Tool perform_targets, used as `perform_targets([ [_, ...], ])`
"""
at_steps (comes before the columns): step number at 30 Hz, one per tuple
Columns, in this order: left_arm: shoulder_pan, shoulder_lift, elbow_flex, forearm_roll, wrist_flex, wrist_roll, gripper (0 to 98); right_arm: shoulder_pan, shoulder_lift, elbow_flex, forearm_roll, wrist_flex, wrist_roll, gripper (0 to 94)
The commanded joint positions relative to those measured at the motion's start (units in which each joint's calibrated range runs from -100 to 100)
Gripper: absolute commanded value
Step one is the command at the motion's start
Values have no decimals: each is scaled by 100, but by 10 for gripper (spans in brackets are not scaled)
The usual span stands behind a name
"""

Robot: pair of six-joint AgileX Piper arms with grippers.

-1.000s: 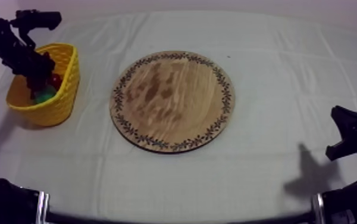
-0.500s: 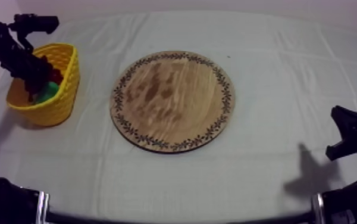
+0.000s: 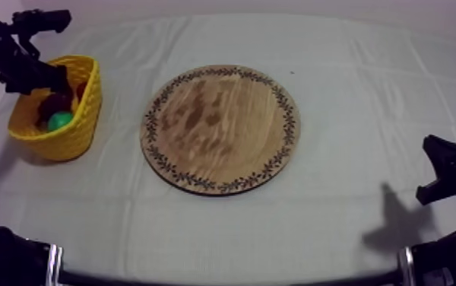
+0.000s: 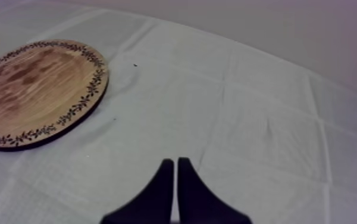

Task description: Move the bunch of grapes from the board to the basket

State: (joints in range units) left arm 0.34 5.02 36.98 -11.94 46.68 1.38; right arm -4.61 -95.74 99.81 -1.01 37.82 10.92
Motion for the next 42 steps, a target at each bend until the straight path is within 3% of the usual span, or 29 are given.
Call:
perform_targets([
  [1, 3, -29, -50, 7, -9, 22, 909, 2, -1, -3, 1, 0, -1, 4],
  [4, 5, -121, -183, 12, -31, 138, 830, 2, -1, -3, 1, 0, -1, 4],
  [7, 6, -287, -299, 19, -142, 231, 686, 2, -1, -3, 1, 0, -1, 4],
  [14, 21, -1164, -145, 41, -728, 242, 150, 2, -1, -3, 1, 0, -1, 4],
  [17, 28, -1671, -12, 91, -847, 218, 52, 2, -1, -3, 1, 0, -1, 4],
  [32, 61, -5055, 1668, 237, -1200, 482, 0, 2, -1, -3, 1, 0, -1, 4],
  [42, -53, -7920, 3887, 709, -1193, 16, 0, 2, -1, -3, 1, 0, -1, 4],
])
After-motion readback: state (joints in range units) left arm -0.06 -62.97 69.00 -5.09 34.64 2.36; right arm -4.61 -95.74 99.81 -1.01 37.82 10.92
